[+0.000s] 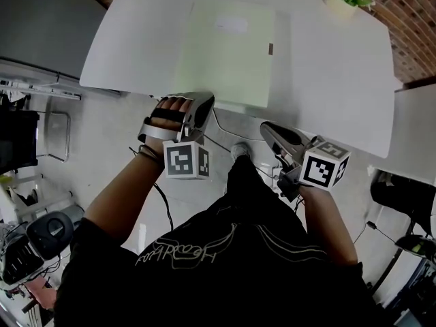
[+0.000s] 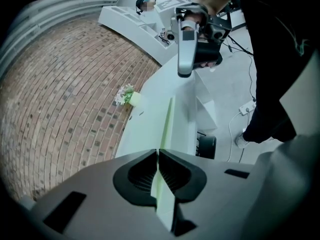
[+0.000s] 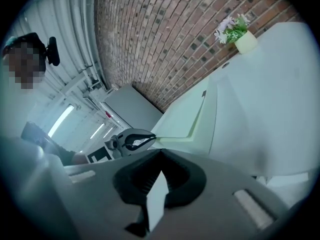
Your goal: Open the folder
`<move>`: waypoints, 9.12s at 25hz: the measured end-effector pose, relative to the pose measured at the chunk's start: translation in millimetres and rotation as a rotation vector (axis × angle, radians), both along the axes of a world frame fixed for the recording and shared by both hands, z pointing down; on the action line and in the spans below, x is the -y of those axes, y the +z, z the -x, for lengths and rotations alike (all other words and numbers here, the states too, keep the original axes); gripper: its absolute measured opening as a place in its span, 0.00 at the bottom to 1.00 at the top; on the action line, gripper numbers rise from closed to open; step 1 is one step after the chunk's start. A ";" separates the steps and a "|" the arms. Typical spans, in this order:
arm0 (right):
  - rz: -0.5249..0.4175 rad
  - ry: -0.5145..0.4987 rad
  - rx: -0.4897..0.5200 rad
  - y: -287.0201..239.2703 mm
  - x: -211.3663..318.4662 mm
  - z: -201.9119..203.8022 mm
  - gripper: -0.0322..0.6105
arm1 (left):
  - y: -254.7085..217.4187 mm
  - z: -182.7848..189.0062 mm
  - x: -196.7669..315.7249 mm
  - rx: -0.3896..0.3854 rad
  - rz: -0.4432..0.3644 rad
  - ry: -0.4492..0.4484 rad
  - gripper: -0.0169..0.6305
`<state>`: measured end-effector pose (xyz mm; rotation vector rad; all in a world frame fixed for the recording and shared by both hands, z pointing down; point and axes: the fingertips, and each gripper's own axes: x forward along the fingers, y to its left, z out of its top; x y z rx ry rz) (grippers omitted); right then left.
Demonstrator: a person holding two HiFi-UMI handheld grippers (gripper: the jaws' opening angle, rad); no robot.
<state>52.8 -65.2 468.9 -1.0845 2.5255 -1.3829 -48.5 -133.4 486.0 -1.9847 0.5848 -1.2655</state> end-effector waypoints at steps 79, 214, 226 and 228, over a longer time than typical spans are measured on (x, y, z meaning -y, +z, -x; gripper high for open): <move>-0.215 0.243 -0.355 21.6 62.1 -23.2 0.05 | -1.9 -26.8 -11.0 -0.064 0.088 -0.023 0.04; -0.097 -0.387 -0.615 47.5 115.6 -20.2 0.05 | -51.2 -42.6 29.8 -0.587 0.642 -0.420 0.07; -0.069 -0.383 -0.597 48.5 118.1 -19.2 0.05 | -76.4 -3.5 29.1 -0.660 0.595 -0.494 0.09; -0.060 -0.378 -0.593 48.9 117.9 -18.8 0.05 | -79.1 6.9 28.8 -0.681 0.591 -0.516 0.09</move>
